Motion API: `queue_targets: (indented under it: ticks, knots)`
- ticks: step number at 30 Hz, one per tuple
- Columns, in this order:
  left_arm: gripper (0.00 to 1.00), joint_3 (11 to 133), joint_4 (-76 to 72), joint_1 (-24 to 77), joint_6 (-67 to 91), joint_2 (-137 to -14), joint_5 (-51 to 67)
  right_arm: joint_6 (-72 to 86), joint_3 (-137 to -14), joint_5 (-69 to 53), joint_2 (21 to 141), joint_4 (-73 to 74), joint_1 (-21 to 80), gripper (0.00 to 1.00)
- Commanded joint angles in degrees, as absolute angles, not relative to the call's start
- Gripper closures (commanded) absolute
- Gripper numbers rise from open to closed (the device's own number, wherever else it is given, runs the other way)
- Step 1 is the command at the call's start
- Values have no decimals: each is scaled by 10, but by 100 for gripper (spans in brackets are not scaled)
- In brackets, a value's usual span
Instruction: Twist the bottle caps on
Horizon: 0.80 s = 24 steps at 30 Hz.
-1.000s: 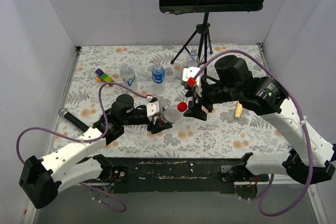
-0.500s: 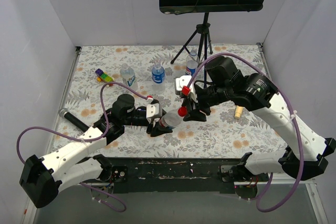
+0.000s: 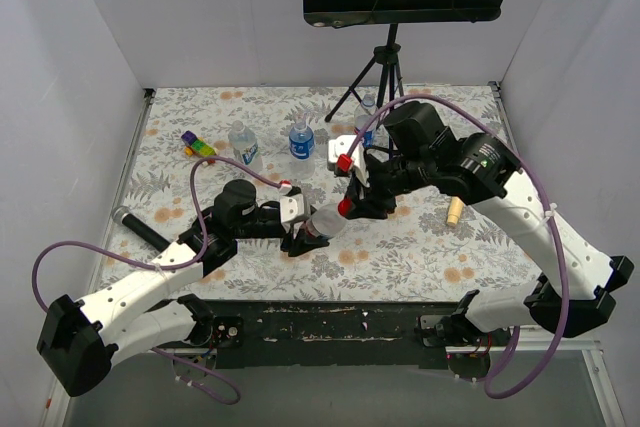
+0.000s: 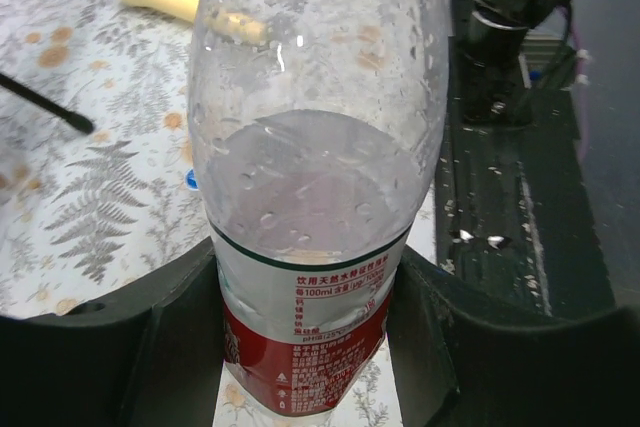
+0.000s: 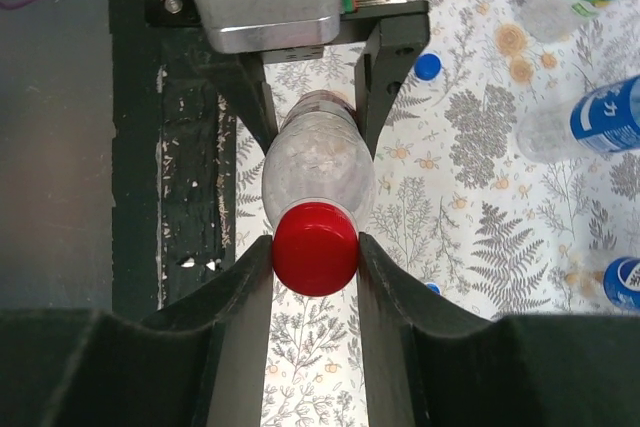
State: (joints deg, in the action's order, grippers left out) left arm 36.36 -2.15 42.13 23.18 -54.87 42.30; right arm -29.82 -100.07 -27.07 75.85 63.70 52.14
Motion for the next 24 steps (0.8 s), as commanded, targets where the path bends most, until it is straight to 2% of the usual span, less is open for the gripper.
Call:
queue_targets:
  ticks: [1,7,10,11,14,18,19,20,24]
  knots:
    - [85,359,-84,418,251,-533,272,-209,-1023,-219,773,634,524,99]
    - [85,330,-134,437,250,-509,153,-92,-1021,-135,779,601,524,99]
    - [83,323,-141,443,247,-504,142,-66,-1025,-120,780,601,524,99]
    - [77,324,-141,444,250,-504,143,-65,-1027,-117,782,605,524,99]
    - [49,324,-145,444,262,-504,142,-67,-1034,-105,787,618,524,99]
    - [16,323,-152,444,278,-504,108,-72,-1037,-92,795,647,519,99]
    - [5,323,-154,443,282,-502,98,-72,-1035,-92,797,650,512,99]
    - [2,322,-155,443,284,-501,87,-72,-1034,-94,798,656,507,99]
    - [2,320,-159,442,289,-495,54,-76,-1037,-98,809,683,454,99]
